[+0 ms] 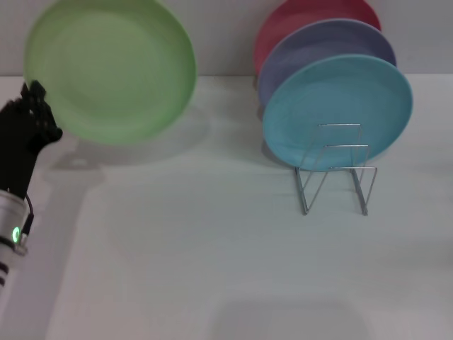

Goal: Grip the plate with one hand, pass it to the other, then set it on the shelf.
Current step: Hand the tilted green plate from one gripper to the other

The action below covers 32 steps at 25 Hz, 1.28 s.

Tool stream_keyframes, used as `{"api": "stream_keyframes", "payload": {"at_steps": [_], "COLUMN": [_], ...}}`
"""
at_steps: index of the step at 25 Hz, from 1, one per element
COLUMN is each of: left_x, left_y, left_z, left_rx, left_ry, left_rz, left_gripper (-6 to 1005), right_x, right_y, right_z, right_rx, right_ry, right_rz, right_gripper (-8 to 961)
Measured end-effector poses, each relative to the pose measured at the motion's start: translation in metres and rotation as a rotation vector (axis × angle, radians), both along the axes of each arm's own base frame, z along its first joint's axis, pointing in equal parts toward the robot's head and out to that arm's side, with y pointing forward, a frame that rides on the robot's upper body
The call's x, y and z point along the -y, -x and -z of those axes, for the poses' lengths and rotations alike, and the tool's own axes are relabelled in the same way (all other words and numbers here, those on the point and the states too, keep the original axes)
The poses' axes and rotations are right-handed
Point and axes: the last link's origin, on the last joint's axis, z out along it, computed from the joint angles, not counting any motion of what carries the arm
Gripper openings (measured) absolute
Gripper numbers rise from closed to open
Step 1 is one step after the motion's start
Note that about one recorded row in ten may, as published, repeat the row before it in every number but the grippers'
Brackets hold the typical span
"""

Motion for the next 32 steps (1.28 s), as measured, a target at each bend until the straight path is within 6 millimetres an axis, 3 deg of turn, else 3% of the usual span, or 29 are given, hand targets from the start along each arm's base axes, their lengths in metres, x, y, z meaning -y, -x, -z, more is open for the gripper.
{"api": "stream_keyframes", "payload": {"at_steps": [8, 13, 32], "left_x": [0.030, 0.038, 0.025], "left_y": [0.006, 0.007, 0.001], "left_z": [0.023, 0.033, 0.032], "left_rx": [-0.020, -0.046, -0.074], "left_ry": [0.076, 0.088, 0.047], "left_rz": [-0.004, -0.036, -0.060], "left_gripper": [33, 33, 34], "right_x": [-0.001, -0.002, 0.002], "right_y": [0.001, 0.002, 0.001], "right_z": [-0.003, -0.003, 0.012], "right_rx": [0.011, 0.012, -0.011], "right_ry": [-0.004, -0.006, 0.024], "right_rz": [-0.003, -0.008, 0.009], "right_gripper": [542, 543, 542]}}
